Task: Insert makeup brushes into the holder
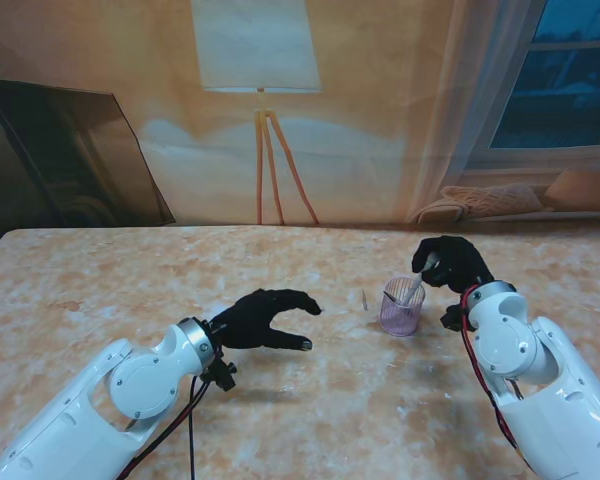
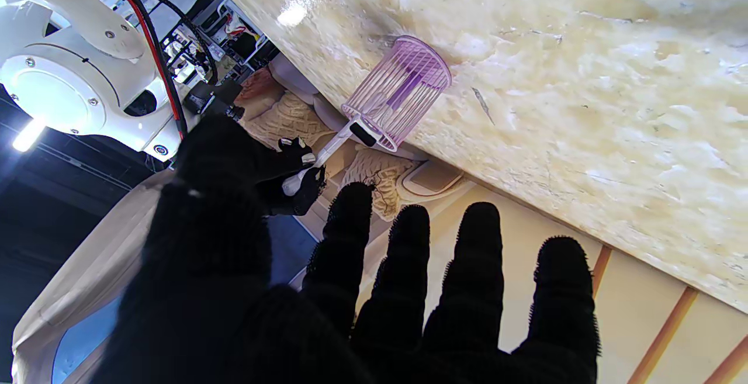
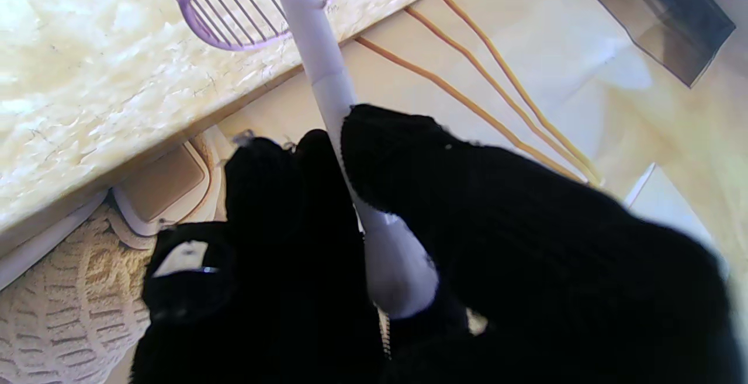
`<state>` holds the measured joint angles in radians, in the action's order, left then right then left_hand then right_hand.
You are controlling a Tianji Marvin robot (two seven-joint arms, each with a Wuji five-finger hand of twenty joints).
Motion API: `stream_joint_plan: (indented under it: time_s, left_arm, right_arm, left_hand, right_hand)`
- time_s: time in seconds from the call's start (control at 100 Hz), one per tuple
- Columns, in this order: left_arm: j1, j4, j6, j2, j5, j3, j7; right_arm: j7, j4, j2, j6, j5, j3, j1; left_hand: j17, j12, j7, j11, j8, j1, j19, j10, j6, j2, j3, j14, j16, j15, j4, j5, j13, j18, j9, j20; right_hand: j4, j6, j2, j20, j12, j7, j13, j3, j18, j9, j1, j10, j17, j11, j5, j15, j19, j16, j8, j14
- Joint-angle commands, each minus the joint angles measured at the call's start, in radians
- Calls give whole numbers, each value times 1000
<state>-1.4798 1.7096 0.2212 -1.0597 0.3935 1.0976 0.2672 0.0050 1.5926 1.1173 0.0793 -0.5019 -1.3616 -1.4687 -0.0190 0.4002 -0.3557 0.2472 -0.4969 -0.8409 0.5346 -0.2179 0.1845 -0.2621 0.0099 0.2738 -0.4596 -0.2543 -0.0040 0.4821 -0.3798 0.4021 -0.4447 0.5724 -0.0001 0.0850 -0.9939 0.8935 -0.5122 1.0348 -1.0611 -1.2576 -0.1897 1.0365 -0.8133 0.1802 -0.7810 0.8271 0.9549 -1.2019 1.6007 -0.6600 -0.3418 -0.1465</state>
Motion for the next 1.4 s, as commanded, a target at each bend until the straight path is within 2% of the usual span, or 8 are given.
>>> stream_joint_plan:
  time_s: [0.0,0.26,0.41,0.51,0.69,0.88,1.08,1.39]
  left_arm:
    - [-2,3,-4,2,-2,1,19]
    - [8,-3,5,8,-17,0,48]
    - [7,0,0,7,-19,2,45]
    - [4,2,-5,4,-15,6,34]
    - [-1,6,-18,4,-12,19,36]
    - [-18,14,-40,1,-5,40,25]
    - [-62,28,-73,-7,18,82,-16]
    - [-154,22,-29,-26,5,183,-116]
  right_arm:
    - [23,6,-2,3,-8,2,-9]
    - [48,-3,-12,-16,-51,-4,-14]
    - [50,-9,-13,-35,-45,-9,-17]
    - [35,-6,-8,-43,-28,-15,-21]
    - [-14,18,1,-92,-9,-42,-46]
    - [-50,76,15,-155,71,-70,-105]
    - [-82,127,24,-243,132,-51,-181]
    - [-108,136,28,-358,171,51,-239]
  left_hand:
    - [14,12,-10,14,-11,-32,14,6,-4,6,-17,-12,-14,-5,-19,29,-26,-9,-24,20]
    - [13,15,-6,14,-10,-28,7,5,-11,14,-23,-11,-12,-2,-21,26,-25,-9,-20,16]
    - [12,14,-4,11,-9,-28,7,8,-9,15,-23,-12,-11,0,-20,29,-24,-8,-16,15]
    - [13,13,0,8,-7,-23,7,8,-14,15,-25,-12,-11,1,-20,23,-23,-8,-13,15]
    - [10,12,2,7,-6,-21,10,8,-12,15,-24,-10,-10,2,-20,23,-23,-9,-12,17]
    - [9,12,6,5,-5,-20,10,7,-16,18,-24,-11,-10,2,-20,13,-21,-10,-10,18]
    - [14,9,16,0,-1,-10,9,9,-21,26,-26,-14,-4,15,-20,-10,5,-17,3,18]
    - [14,-51,84,-41,78,-8,-70,19,-28,44,-26,-33,66,70,-19,-28,34,-41,47,-34]
  right_hand:
    - [34,24,5,10,-177,26,27,15,154,-33,11,-31,8,34,-29,-28,80,-37,-1,-50]
    - [6,-8,6,17,-169,-69,186,55,208,-190,131,-63,135,15,-148,20,96,-79,-3,-7]
    - [13,-29,66,39,-136,-176,295,112,178,-305,216,-80,267,13,-162,112,31,-84,7,7]
    - [84,-50,172,2,-99,-316,379,214,114,-375,283,-80,388,-24,-195,242,-123,-22,-96,8]
    - [17,-66,268,-169,28,-386,541,398,30,-517,338,-88,594,-141,-338,557,-464,156,-85,40]
    - [56,-87,304,-276,119,-411,580,525,1,-563,381,-90,641,-207,-462,688,-637,237,-21,54]
    - [74,-107,303,-317,154,-409,590,530,1,-566,407,-84,658,-228,-499,733,-696,269,6,57]
    - [79,-123,300,-388,214,-409,590,532,3,-572,404,-68,662,-291,-551,799,-760,332,66,54]
